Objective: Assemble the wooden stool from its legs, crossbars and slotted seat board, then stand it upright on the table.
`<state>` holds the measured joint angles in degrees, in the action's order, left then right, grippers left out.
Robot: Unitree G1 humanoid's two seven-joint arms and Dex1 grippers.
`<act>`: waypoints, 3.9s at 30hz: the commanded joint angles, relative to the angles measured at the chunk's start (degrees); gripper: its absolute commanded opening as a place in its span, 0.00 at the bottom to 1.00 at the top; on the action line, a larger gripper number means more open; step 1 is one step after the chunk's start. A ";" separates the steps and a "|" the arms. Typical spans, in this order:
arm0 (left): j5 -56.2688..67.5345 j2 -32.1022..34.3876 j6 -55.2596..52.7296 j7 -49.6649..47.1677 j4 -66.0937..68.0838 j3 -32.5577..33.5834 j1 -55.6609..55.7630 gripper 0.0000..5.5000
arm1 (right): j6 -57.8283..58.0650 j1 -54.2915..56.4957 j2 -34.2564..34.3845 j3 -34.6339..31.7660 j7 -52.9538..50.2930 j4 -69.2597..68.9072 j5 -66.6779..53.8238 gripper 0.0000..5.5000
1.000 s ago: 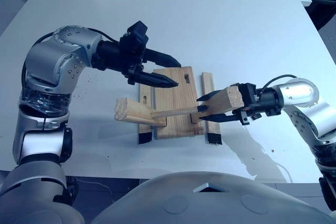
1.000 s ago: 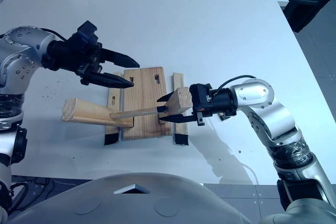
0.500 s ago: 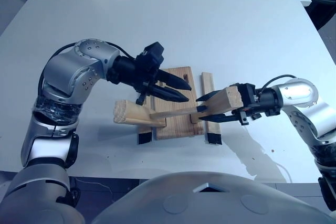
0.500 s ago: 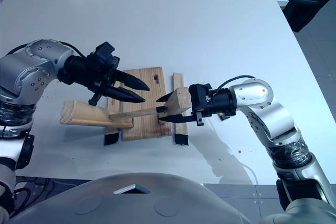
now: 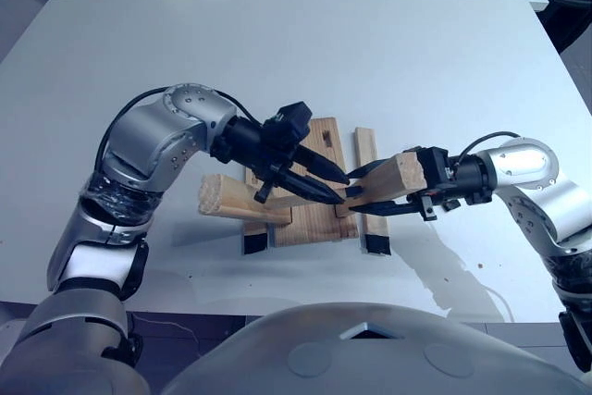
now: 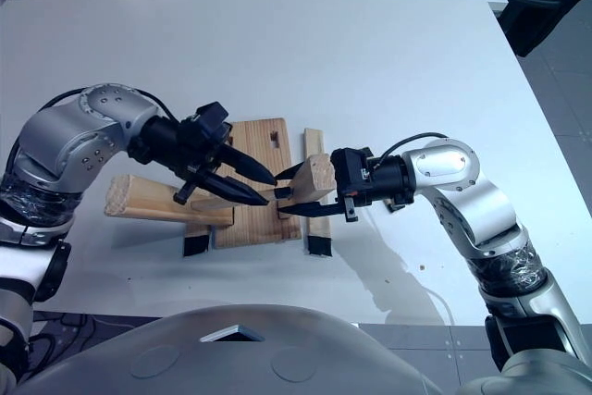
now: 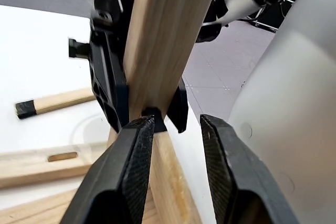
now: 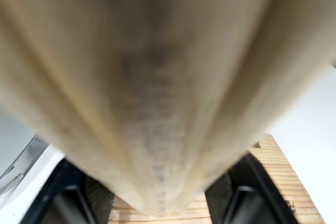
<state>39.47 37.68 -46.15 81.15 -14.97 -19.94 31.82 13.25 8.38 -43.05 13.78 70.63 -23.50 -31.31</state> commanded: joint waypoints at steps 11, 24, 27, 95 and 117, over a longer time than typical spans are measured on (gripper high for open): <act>-3.20 -1.01 2.95 0.87 6.62 -5.09 -1.03 0.29 | 0.77 -0.07 -0.64 2.67 0.19 2.43 4.01 0.36; 8.43 -3.17 -1.91 -12.67 14.37 20.70 16.95 0.29 | 0.73 -0.57 -0.87 2.27 -1.31 2.27 3.87 0.36; -3.22 4.90 9.34 -12.24 15.20 20.65 8.91 0.37 | 1.69 -1.01 -1.14 0.88 -2.30 1.52 2.55 0.36; -8.17 7.86 13.55 -16.72 -13.45 16.53 -25.19 0.12 | 6.53 1.44 2.65 -0.05 -6.05 0.30 2.97 0.36; -13.38 8.68 20.89 -17.82 -4.47 19.97 -22.50 0.65 | 2.88 0.68 -2.47 -5.29 -2.35 6.29 6.87 0.62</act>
<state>25.84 45.08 -25.83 62.37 -19.28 -0.53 8.33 17.28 9.62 -44.42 9.00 67.64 -17.90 -25.71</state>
